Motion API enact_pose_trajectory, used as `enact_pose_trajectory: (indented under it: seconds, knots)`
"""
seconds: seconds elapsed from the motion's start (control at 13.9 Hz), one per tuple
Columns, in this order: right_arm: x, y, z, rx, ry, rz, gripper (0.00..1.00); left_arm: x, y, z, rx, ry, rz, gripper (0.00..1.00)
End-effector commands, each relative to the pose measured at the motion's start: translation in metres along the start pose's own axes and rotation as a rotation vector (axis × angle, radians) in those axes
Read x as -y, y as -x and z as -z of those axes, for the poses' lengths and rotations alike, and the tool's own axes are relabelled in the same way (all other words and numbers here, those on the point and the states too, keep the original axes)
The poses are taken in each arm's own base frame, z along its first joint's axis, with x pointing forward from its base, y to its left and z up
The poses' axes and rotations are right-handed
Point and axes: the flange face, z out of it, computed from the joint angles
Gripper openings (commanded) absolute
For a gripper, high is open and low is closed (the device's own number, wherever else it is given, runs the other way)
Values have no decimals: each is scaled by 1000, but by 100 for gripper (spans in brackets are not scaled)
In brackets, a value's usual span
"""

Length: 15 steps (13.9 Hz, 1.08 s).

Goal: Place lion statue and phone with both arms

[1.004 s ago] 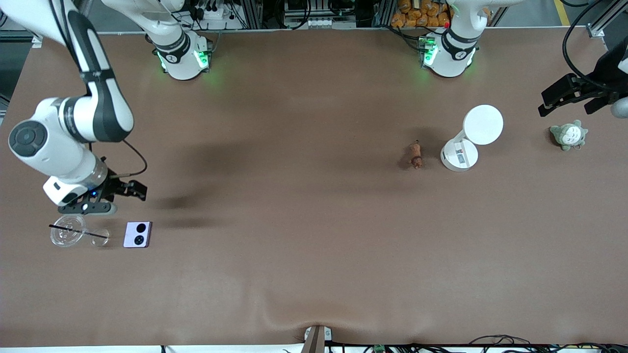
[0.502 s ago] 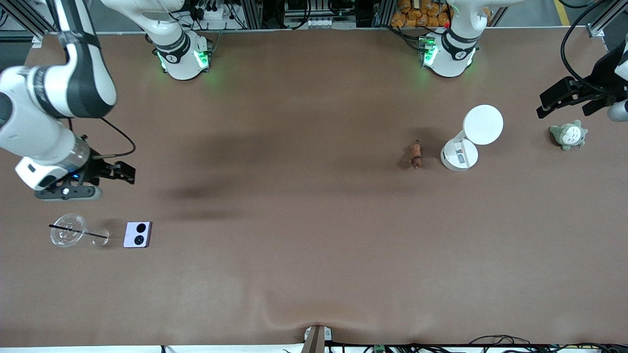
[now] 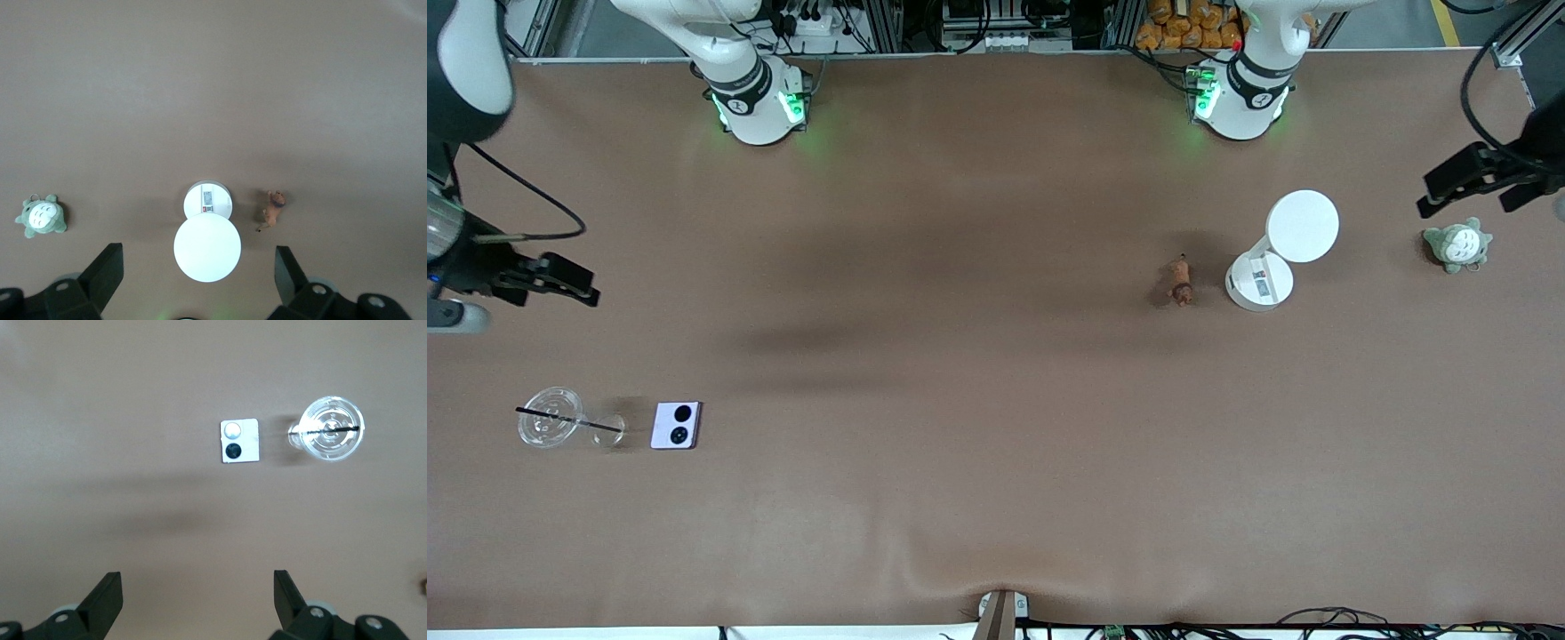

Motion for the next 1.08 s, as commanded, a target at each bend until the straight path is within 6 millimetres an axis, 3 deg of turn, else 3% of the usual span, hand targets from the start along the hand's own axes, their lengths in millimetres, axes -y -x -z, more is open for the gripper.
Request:
enact_pose_trajectory:
  seconds: [0.0,0.36,0.57,1.0]
  knots:
    - [-9,23,37,-17,-13,-32,100,7,-1,-2,1,-1,7,100]
    - [-25,55,54,85,-17,-63,100,11,-1,-3,4,-2,15,100]
    - [-34,58,54,95,-17,-84,100,12,-3,-6,12,-2,13,100]
    - [-23,56,57,79,1,-130,100,12,-5,-10,20,-2,12,100]
